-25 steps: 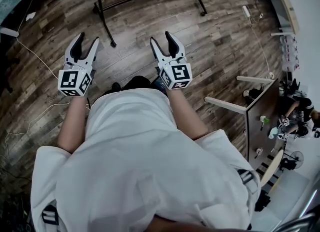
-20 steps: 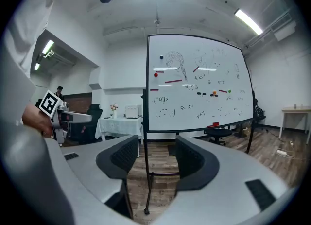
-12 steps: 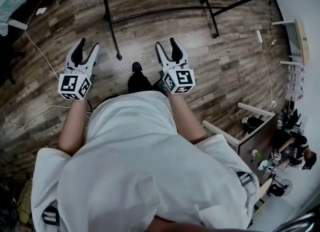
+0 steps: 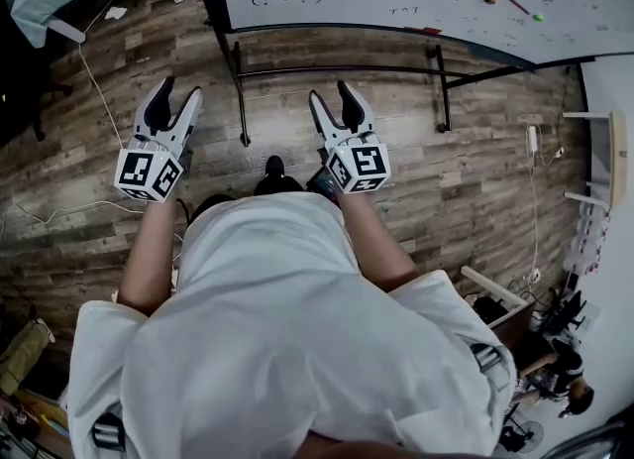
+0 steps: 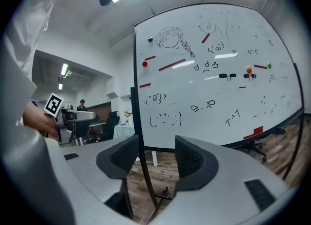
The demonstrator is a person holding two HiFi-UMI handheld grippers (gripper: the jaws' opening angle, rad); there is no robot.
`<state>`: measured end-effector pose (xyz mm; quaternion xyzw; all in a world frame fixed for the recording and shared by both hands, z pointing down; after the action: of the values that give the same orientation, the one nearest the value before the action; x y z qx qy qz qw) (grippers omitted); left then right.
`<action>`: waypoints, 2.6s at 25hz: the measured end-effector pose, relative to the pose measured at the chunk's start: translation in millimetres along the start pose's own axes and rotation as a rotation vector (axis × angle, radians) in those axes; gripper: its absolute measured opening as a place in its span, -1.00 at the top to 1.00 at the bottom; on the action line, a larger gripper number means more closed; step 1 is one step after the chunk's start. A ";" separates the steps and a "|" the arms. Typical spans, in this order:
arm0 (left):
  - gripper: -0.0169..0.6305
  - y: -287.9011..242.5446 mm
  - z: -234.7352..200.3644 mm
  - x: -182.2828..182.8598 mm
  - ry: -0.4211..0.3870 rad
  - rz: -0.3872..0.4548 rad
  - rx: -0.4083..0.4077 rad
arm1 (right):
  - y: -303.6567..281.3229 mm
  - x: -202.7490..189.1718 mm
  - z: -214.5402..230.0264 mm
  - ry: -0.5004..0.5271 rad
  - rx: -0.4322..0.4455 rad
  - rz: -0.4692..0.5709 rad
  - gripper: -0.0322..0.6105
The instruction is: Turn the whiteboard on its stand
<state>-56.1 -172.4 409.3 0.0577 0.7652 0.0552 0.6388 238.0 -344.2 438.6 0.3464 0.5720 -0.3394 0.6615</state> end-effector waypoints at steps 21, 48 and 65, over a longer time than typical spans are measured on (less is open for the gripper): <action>0.23 -113.8 -86.7 19.2 0.017 0.064 -0.182 | -88.9 1.4 58.2 -0.085 -0.037 0.040 0.21; 0.11 -229.9 -138.0 15.2 0.159 -0.086 -0.809 | -115.1 7.1 14.5 -0.181 -0.537 0.188 0.37; 0.34 -229.8 -136.6 8.5 0.096 -0.077 -0.810 | -89.4 -4.0 -13.2 -0.184 -0.564 0.215 0.69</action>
<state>-196.0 -399.5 388.9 -0.2298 0.7120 0.3307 0.5752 155.1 -380.1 434.9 0.1754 0.5415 -0.1255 0.8125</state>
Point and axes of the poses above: the fingertips, and each gripper's own axes: y backward along the fingers, z to its right, x out of its top, the point moved 9 cm from there along y, backward along the fingers, and after that the axes turned 13 degrees about z, right-handed, at the moved point
